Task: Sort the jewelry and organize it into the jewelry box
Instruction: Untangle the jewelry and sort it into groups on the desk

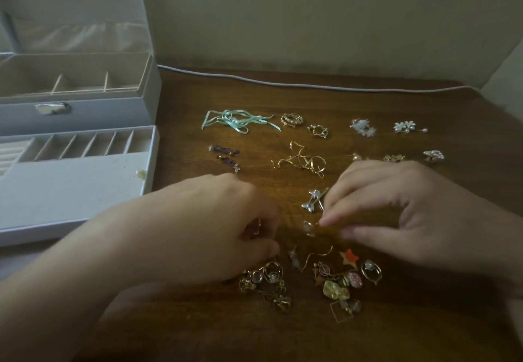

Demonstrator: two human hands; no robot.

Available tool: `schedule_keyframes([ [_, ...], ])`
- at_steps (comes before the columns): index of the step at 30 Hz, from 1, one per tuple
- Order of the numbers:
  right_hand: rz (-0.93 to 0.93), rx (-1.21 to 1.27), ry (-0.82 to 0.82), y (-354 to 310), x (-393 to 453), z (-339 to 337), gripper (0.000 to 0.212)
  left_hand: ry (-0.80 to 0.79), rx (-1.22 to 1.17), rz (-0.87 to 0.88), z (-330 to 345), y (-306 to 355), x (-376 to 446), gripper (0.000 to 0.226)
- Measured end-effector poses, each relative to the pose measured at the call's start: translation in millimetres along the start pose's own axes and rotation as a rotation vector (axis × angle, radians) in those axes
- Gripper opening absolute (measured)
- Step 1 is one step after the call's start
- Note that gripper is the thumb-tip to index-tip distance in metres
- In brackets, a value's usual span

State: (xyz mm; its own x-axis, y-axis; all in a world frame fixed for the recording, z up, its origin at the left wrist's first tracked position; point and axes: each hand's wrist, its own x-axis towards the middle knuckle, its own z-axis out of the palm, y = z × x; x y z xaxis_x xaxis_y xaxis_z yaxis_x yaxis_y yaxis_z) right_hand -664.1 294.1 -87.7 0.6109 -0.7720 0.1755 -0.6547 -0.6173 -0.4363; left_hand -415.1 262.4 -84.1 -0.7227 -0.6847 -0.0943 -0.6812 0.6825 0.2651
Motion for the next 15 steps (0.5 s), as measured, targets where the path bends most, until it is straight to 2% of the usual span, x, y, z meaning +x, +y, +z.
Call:
schedule_keyframes([
  [3, 0.044, -0.024, -0.085, 4, -1, 0, 0.02, -0.044, 0.008, 0.017, 0, 4, 1, 0.02],
  [7, 0.066, -0.045, -0.17, 6, 1, 3, 0.021, -0.017, -0.054, 0.025, 1, 4, 2, 0.018],
  [11, 0.026, -0.073, -0.192, 4, 4, 7, 0.014, 0.022, -0.113, 0.053, -1, -3, 3, 0.017],
  [15, -0.002, -0.101, -0.166, 5, 6, 12, 0.005, -0.011, -0.237, 0.115, -4, -15, 4, 0.018],
])
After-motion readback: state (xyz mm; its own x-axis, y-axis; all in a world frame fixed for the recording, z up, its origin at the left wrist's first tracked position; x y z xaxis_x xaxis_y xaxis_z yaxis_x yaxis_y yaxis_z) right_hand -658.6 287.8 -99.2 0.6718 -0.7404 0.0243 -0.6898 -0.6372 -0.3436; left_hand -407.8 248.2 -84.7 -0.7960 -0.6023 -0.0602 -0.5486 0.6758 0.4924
